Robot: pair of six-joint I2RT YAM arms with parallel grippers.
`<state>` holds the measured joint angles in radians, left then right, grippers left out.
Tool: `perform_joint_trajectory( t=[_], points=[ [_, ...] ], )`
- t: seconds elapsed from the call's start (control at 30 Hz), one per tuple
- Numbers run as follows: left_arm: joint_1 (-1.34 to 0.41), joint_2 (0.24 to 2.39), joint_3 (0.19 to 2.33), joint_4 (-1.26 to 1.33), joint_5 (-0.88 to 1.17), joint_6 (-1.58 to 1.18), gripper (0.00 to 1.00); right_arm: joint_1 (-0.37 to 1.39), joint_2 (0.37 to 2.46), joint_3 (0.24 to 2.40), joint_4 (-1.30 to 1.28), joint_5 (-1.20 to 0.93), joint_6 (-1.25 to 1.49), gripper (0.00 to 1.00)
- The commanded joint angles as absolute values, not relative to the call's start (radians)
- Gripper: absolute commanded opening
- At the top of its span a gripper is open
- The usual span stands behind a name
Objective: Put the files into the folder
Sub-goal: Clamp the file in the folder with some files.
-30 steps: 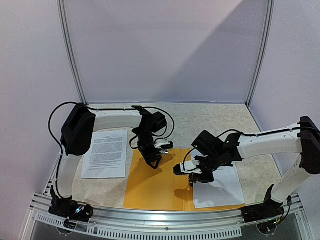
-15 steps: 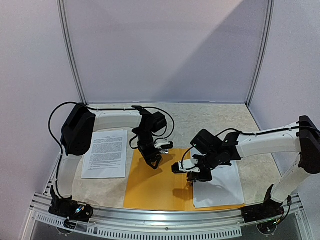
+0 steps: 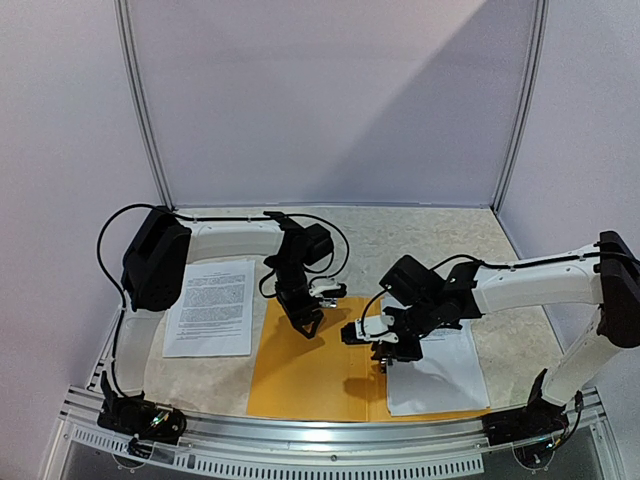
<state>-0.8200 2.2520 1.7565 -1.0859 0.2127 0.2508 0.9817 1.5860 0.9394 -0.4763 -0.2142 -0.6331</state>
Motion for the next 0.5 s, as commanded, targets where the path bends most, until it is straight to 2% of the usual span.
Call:
perform_joint_trajectory(
  t=[0.0,0.47],
  points=[
    [-0.816,2.318,1.718,-1.082,0.199,0.262,0.72,0.992,1.575,0.943,-0.524,-0.251,-0.626,0.18],
    [-0.815,2.316,1.715,-1.081,0.198,0.265,0.72,0.991,1.585,0.887,-0.565,-0.227,-0.632,0.16]
  ],
)
